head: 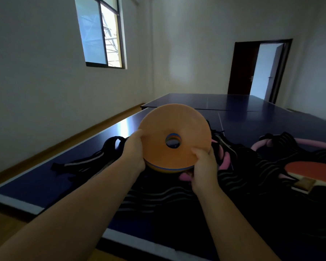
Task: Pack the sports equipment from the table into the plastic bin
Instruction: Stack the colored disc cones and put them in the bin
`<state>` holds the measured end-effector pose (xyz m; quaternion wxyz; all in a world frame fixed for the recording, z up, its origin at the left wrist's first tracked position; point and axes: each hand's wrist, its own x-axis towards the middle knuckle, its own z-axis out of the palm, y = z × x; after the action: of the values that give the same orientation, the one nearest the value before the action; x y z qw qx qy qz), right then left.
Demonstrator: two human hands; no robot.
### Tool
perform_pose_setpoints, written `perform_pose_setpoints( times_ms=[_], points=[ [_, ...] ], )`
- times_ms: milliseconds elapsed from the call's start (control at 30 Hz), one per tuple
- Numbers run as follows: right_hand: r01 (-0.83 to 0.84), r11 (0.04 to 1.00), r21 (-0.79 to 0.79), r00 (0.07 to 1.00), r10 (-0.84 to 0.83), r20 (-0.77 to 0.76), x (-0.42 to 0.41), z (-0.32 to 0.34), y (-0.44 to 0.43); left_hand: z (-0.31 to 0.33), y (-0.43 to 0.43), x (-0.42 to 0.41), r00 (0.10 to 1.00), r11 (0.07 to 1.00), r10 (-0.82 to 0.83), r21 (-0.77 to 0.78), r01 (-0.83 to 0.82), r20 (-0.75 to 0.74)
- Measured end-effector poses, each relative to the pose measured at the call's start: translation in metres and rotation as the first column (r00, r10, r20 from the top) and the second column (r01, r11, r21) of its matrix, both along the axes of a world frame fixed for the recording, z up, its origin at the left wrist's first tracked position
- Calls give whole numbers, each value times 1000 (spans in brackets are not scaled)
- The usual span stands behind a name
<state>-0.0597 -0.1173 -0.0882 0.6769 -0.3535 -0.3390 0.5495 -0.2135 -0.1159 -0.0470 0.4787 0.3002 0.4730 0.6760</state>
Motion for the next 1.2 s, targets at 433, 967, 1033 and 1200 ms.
perform_pose_setpoints(
  times_ms=[433,967,1033,1200],
  points=[
    [67,997,-26,995,-65,79,84,-10,-108,-10,-90,66,948,962,-249,-161,219,-197],
    [-407,912,-56,892,410,190,-86,-47,-222,-50,-277,-98,944,960,255,-61,-273,-210],
    [-480,871,-105,836,490,245,-121,-63,-237,-65,-303,-132,932,939,298,-111,-325,-205],
    [-564,790,-240,663,607,439,-203,-120,-263,-122,-359,-212,886,862,408,-225,-454,-222]
  ],
)
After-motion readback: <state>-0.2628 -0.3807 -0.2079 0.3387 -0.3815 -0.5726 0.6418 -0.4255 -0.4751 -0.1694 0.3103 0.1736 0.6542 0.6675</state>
